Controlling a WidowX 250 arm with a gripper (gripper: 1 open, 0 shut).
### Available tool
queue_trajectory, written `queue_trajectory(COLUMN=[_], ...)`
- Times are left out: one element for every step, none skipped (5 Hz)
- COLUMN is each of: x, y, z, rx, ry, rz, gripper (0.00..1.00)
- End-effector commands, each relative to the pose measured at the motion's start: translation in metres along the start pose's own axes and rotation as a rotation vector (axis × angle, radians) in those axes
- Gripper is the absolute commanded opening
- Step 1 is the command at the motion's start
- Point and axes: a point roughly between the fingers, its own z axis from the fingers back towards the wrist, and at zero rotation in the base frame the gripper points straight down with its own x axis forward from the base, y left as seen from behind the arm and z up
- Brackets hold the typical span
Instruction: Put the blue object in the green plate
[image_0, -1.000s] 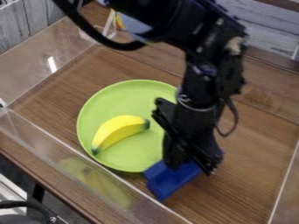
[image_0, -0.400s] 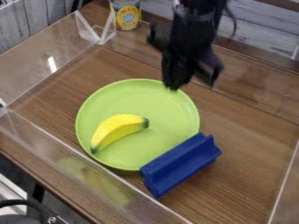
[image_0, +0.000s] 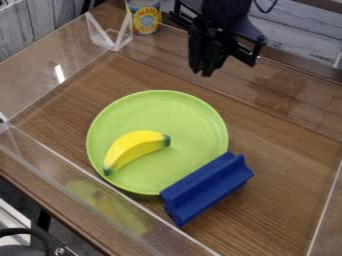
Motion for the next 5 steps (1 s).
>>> queue_trajectory(x=[0.006,0.004,-0.016,-0.026,-0.042], y=[-0.005,-0.01,-0.019,-0.023,-0.033], z=[0.01,0.002,0.001,-0.009,-0.02], rx=[-0.006,-0.012,-0.021,-0.027,-0.046], ry=[-0.048,-0.036,-0.031,-0.034,-0.048], rz=[0.01,0.043,0.066,0.052,0.022], gripper=[1.0,1.0,1.0,1.0,1.0])
